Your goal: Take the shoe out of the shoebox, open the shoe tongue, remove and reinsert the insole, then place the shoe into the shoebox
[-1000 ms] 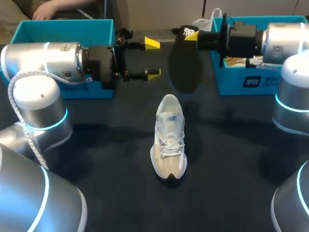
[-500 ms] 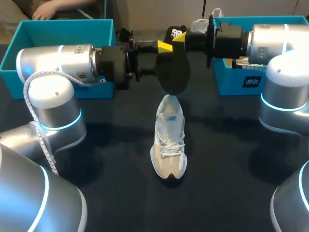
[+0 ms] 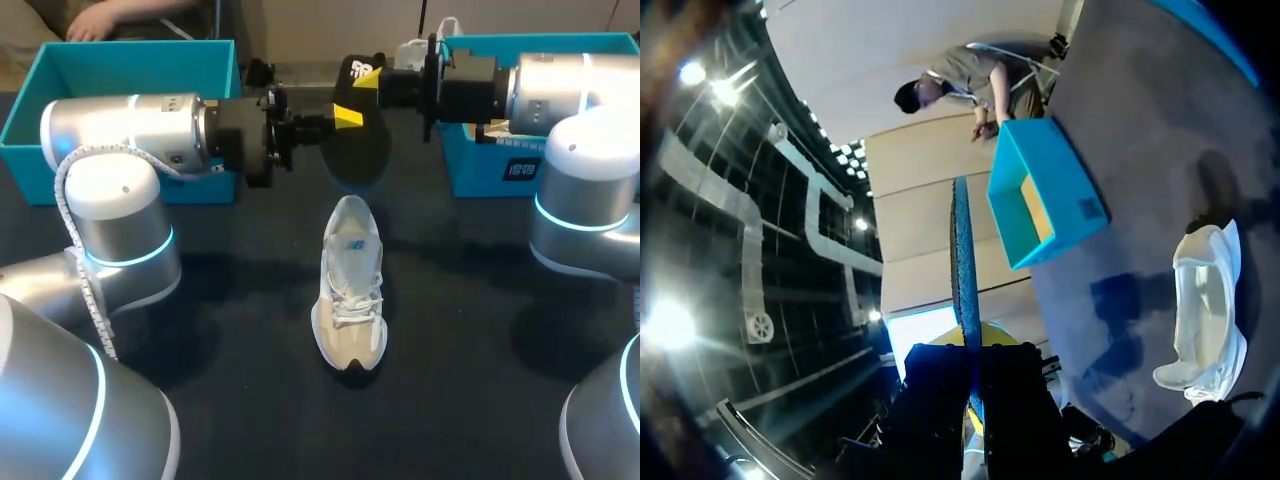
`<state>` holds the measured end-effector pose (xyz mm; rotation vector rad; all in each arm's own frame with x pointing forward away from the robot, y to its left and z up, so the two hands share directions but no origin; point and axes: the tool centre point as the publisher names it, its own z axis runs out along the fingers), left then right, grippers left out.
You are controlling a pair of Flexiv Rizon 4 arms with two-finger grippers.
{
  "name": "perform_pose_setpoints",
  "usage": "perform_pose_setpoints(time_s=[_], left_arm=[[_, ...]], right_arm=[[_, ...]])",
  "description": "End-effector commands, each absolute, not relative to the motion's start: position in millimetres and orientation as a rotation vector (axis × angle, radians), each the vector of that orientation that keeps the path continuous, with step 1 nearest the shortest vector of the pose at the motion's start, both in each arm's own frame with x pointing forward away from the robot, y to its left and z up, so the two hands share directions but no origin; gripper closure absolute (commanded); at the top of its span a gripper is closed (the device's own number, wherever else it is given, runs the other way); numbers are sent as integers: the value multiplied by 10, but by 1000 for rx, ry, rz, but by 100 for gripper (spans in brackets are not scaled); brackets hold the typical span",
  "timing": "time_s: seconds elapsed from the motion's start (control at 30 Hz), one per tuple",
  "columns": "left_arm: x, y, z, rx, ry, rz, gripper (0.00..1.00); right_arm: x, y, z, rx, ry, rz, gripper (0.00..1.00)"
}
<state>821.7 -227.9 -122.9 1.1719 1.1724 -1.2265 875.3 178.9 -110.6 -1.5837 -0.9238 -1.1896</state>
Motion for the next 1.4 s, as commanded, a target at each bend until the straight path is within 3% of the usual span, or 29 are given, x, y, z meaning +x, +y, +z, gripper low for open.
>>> perform_pose_setpoints(time_s=[0.03,0.6,1.4], left_arm=[[8201,-2265,-1232,1167,1172,-1237,100],[8056,-1748,-1143,1162,1201,-1263,100],[7973,-1592,-1097,1195,1199,-1206,100]], right_arm=[[8708,1790,-1134,-1583,-914,-1204,0],[8458,1373,-1240,-1380,-1326,-1239,0],[8295,1022,-1279,-1309,-1396,-1246,0]])
